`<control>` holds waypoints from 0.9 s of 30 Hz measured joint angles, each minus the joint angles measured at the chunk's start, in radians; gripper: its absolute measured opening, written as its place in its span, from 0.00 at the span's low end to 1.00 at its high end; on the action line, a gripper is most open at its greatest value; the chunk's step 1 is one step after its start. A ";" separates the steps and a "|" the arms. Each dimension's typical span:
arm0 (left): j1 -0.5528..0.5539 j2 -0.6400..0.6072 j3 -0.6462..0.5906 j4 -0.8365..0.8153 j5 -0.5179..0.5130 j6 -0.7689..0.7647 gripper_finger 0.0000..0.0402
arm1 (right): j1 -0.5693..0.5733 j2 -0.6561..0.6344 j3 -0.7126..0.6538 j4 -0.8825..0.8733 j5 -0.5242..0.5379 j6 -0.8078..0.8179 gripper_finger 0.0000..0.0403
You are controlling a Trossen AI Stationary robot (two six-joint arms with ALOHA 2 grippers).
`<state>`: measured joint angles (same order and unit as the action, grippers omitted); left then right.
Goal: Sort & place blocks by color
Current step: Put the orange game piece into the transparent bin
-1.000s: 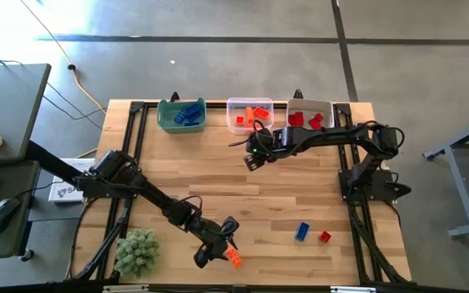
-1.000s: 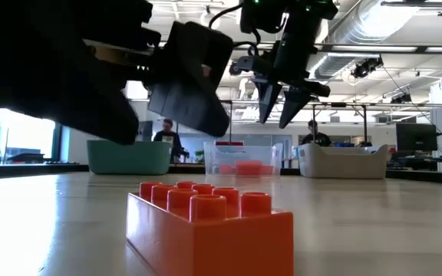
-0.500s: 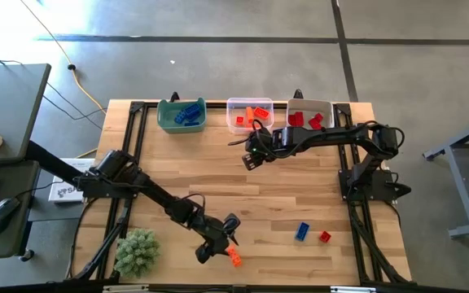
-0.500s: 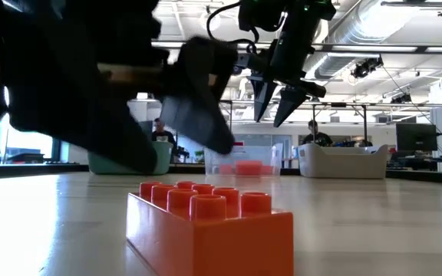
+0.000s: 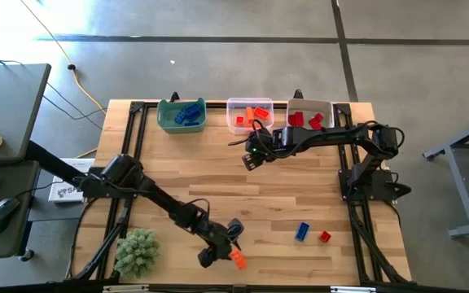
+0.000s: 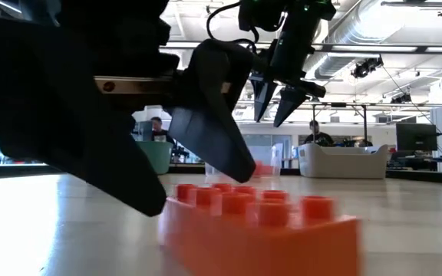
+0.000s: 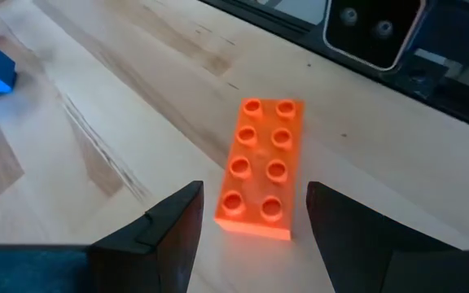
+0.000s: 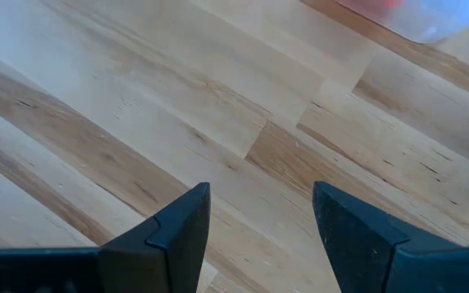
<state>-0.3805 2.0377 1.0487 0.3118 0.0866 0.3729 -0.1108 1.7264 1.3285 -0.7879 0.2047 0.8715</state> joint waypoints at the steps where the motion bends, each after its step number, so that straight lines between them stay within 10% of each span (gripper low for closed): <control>1: 0.000 0.001 0.004 -0.002 -0.001 0.000 0.52 | 0.000 0.000 0.000 0.000 0.000 0.000 0.51; 27: 0.010 0.048 0.044 -0.045 0.019 -0.048 0.39 | 0.000 0.000 0.000 0.002 -0.002 0.010 0.51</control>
<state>-0.3709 2.0853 1.0928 0.2670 0.1054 0.3247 -0.1108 1.7264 1.3285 -0.7860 0.2024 0.8812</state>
